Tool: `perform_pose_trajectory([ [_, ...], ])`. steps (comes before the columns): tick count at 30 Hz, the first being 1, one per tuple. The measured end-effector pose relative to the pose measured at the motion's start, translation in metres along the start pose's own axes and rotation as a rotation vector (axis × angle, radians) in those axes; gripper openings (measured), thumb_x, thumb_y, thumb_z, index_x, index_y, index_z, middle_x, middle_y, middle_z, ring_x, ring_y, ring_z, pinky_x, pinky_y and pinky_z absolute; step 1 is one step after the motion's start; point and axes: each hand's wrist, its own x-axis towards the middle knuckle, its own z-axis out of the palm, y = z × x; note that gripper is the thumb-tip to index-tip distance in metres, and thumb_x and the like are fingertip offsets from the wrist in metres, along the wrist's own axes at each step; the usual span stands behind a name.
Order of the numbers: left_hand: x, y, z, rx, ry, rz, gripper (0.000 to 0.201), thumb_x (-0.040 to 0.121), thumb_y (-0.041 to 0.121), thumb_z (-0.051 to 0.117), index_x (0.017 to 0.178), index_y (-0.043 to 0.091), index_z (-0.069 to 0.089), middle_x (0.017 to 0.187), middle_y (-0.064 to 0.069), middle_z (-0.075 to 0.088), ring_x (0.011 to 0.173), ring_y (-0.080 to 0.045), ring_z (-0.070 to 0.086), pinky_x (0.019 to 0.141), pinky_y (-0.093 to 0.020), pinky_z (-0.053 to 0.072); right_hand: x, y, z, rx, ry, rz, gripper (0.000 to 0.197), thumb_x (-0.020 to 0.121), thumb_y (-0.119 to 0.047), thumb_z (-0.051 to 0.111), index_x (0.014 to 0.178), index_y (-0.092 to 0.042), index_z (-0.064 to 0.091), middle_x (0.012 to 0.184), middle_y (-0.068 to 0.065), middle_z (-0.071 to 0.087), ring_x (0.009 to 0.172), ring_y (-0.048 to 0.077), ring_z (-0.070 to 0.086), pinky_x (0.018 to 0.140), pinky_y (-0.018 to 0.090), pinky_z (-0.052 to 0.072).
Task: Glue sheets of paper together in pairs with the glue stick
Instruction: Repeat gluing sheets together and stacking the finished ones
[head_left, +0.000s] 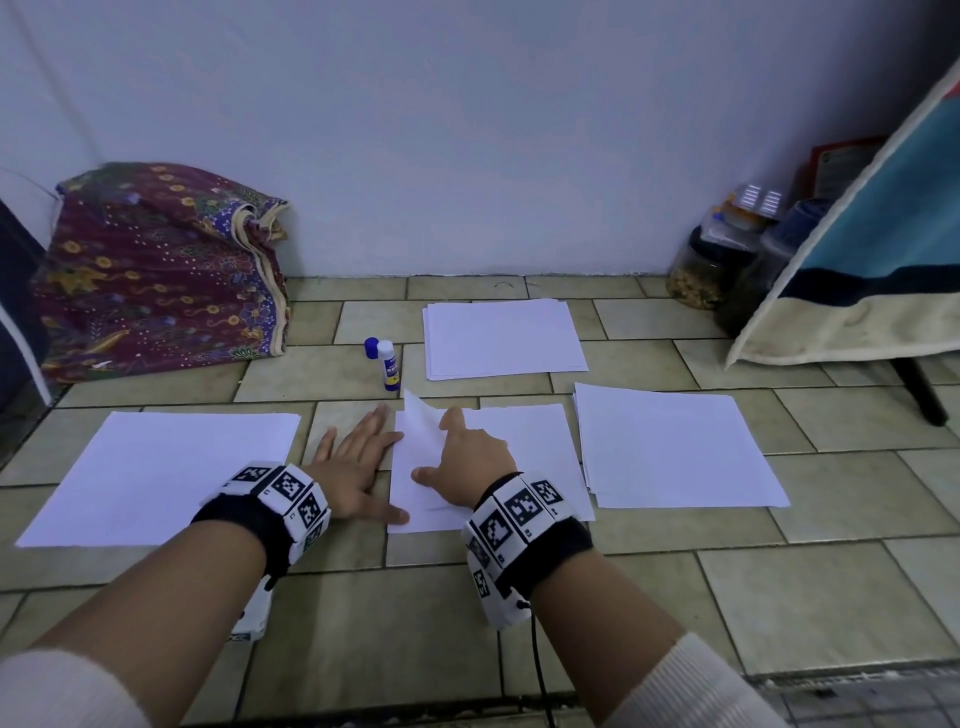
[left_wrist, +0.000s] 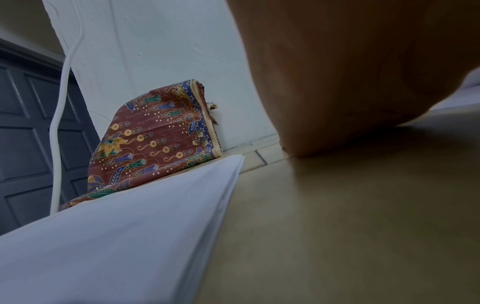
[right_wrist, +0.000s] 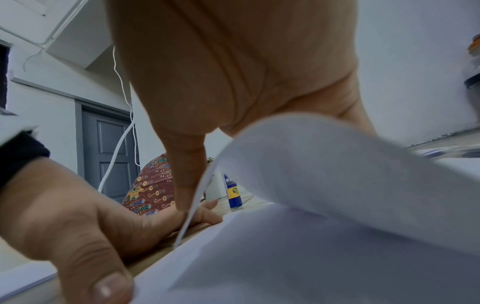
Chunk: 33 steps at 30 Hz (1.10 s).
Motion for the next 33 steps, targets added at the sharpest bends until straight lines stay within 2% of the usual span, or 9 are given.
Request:
perform_pose_trajectory([
  [3,0.0,0.0,-0.001,-0.002,-0.001,-0.004,0.125,0.054,0.078,0.048,0.151,0.023,-0.008,0.151,0.004,-0.037,0.142,-0.01,-0.027,0.115,-0.041,-0.017,-0.001,0.001,-0.003,-0.054,-0.027,-0.008,0.061,0.088,-0.047,0.057,0.135,-0.015,0.037,0.124,0.01,0.057,0.116,0.029,0.053,0.106,0.046,0.035],
  [6,0.0,-0.002,-0.001,-0.015,-0.007,0.0,0.136,0.041,0.086,0.04,0.151,0.023,-0.008,0.151,0.006,-0.038,0.142,-0.007,-0.027,0.115,-0.039,-0.018,0.0,0.001,-0.004,-0.068,-0.041,-0.001,0.058,0.087,-0.048,0.057,0.133,-0.016,0.045,0.129,0.008,0.055,0.119,0.026,0.051,0.108,0.044,0.034],
  [8,0.0,-0.002,0.0,-0.016,-0.006,0.003,0.137,0.039,0.086,0.038,0.151,0.023,-0.008,0.151,0.007,-0.037,0.141,-0.007,-0.027,0.114,-0.039,-0.018,0.0,0.0,-0.003,-0.072,-0.039,0.006,0.058,0.086,-0.049,0.058,0.133,-0.016,0.047,0.13,0.007,0.054,0.12,0.025,0.051,0.108,0.044,0.033],
  [15,-0.002,0.001,-0.001,-0.003,-0.001,0.005,0.116,0.072,0.068,0.063,0.152,0.025,-0.009,0.152,0.005,-0.036,0.14,-0.008,-0.03,0.114,-0.041,-0.018,0.005,-0.006,0.005,-0.147,-0.052,0.046,0.061,0.085,-0.052,0.057,0.132,-0.014,0.046,0.133,0.012,0.05,0.12,0.027,0.049,0.11,0.048,0.025],
  [17,-0.002,0.001,0.0,0.003,0.006,0.009,0.11,0.079,0.061,0.064,0.152,0.025,-0.01,0.152,0.005,-0.036,0.14,-0.008,-0.03,0.114,-0.041,-0.018,0.006,-0.006,0.005,-0.145,-0.051,0.046,0.061,0.085,-0.052,0.057,0.132,-0.014,0.046,0.133,0.012,0.05,0.119,0.027,0.05,0.11,0.049,0.025],
  [20,-0.001,0.001,0.0,0.008,0.002,0.008,0.112,0.077,0.064,0.064,0.152,0.025,-0.011,0.152,0.005,-0.036,0.14,-0.008,-0.03,0.114,-0.041,-0.019,0.005,-0.006,0.004,-0.148,-0.06,0.05,0.062,0.086,-0.051,0.056,0.134,-0.014,0.043,0.136,0.013,0.048,0.122,0.027,0.048,0.111,0.05,0.023],
  [24,-0.002,0.002,-0.002,0.022,-0.016,-0.007,0.122,0.062,0.073,0.054,0.152,0.025,-0.012,0.153,0.005,-0.034,0.141,-0.008,-0.03,0.115,-0.042,-0.018,0.004,-0.009,0.004,-0.149,-0.072,0.063,0.062,0.087,-0.047,0.055,0.137,-0.013,0.039,0.139,0.015,0.044,0.127,0.027,0.043,0.112,0.052,0.019],
  [28,-0.002,0.003,-0.001,0.031,0.004,-0.002,0.113,0.079,0.062,0.064,0.151,0.025,-0.014,0.154,0.004,-0.033,0.141,-0.009,-0.029,0.115,-0.043,-0.017,0.002,-0.012,0.003,-0.161,-0.088,0.082,0.061,0.089,-0.044,0.055,0.137,-0.011,0.035,0.139,0.018,0.041,0.131,0.029,0.038,0.113,0.053,0.015],
  [33,-0.001,0.002,0.0,0.014,0.014,0.007,0.112,0.075,0.064,0.064,0.152,0.025,-0.009,0.154,0.005,-0.032,0.141,-0.009,-0.029,0.115,-0.043,-0.018,0.001,-0.014,0.003,-0.182,-0.074,0.088,0.056,0.092,-0.04,0.051,0.136,-0.009,0.036,0.137,0.015,0.043,0.135,0.029,0.032,0.113,0.054,0.014],
])
